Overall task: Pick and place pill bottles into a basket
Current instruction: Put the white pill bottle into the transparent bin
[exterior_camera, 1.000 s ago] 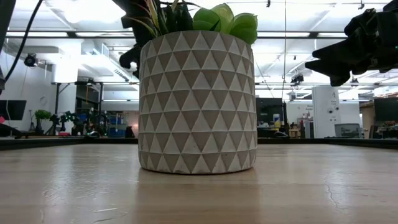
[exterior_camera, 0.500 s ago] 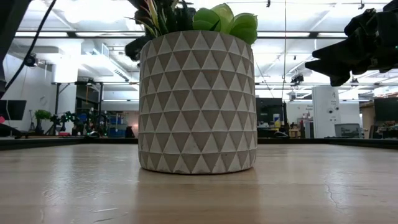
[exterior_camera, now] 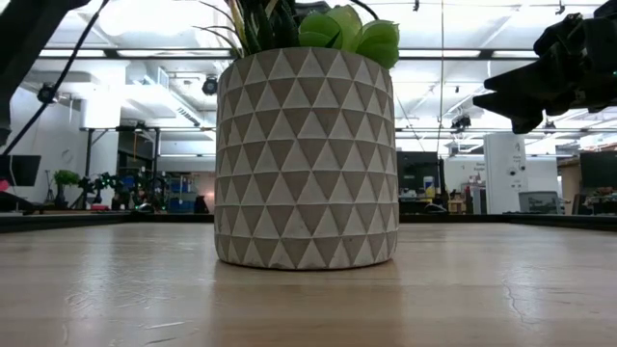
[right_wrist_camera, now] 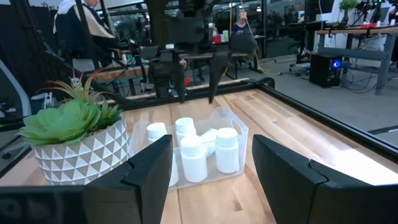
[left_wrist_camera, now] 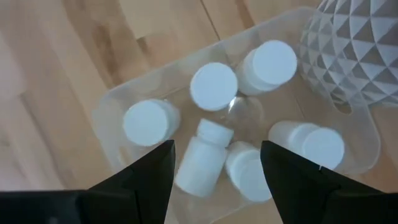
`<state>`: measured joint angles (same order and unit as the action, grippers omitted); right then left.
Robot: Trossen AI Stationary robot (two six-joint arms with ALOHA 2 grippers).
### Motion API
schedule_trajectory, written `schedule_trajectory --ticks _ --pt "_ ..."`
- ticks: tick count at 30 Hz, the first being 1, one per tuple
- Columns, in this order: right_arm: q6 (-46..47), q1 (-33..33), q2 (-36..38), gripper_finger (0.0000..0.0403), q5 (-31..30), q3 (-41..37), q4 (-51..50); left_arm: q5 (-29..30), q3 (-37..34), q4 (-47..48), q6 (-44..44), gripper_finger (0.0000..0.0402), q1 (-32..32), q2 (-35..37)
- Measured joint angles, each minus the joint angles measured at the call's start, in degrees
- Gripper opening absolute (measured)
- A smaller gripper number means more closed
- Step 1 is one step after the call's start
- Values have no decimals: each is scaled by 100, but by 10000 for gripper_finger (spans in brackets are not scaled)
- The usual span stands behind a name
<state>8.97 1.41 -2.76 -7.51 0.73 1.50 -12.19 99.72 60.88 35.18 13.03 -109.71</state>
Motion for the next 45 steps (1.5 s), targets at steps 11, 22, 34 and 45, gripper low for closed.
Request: schedule_trajectory --ticks 11,22,34,45 --pt "0 -2 0 210 2 0 0 2 -34 -83 -184 219 -308 -169" --pt "0 -1 0 210 1 0 0 131 -96 -217 -188 219 -330 -431" --pt "0 -2 -2 210 0 0 0 166 -389 -508 -184 219 -330 -437" --pt "0 -2 0 210 0 0 0 202 -672 -786 -180 219 -330 -435"
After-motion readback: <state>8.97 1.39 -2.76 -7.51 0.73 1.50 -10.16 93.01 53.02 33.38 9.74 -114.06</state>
